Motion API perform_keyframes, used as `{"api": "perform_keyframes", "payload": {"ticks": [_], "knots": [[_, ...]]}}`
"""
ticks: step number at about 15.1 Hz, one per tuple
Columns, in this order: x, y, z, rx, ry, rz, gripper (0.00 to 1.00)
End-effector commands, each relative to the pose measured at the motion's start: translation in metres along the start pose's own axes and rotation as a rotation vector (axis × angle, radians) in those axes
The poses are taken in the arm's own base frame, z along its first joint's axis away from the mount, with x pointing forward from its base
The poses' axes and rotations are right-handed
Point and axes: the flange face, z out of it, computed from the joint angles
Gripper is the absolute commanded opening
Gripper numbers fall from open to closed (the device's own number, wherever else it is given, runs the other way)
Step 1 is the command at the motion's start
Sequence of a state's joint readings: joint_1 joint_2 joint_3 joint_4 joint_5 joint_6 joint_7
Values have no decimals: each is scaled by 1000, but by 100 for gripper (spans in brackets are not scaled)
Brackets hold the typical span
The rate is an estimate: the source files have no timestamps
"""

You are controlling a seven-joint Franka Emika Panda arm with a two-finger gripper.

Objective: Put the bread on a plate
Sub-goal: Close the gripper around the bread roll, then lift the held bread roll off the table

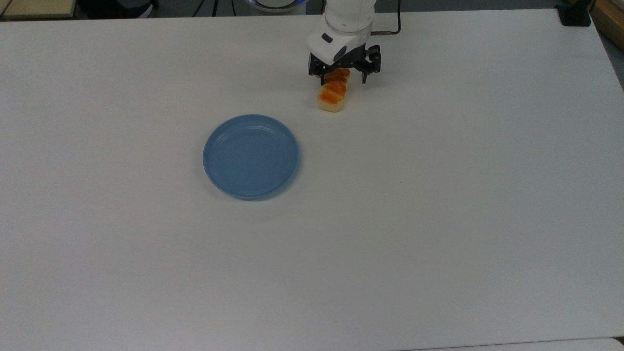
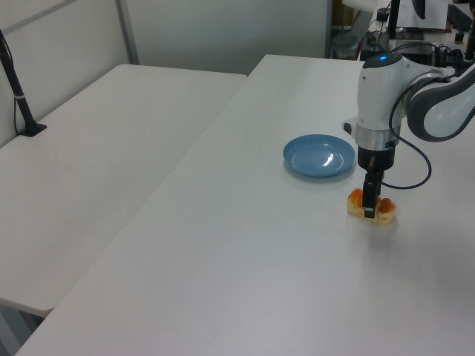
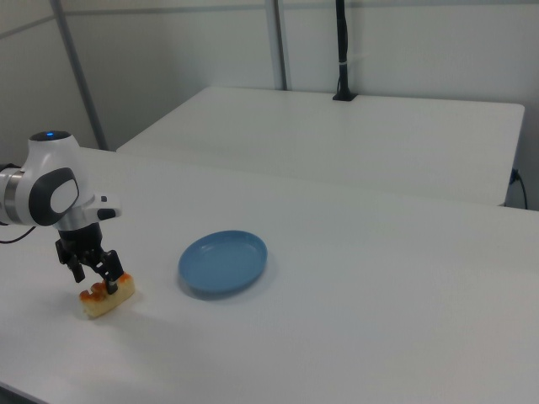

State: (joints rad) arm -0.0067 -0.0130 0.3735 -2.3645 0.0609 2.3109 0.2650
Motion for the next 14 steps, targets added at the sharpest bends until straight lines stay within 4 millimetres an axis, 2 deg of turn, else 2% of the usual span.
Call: {"api": "perform_keyframes", "payload": {"ticks": [1, 3, 4, 7, 9, 12, 14], "knots": [[1, -4, 5, 4, 6, 21, 89], [1, -5, 8, 0, 1, 14, 81], [1, -6, 8, -2, 4, 9, 71], [2, -5, 13, -16, -4, -6, 55], [3, -4, 10, -22, -1, -8, 49], [17, -5, -17, -15, 32, -2, 49], [36, -1, -53, -8, 57, 8, 50]]}}
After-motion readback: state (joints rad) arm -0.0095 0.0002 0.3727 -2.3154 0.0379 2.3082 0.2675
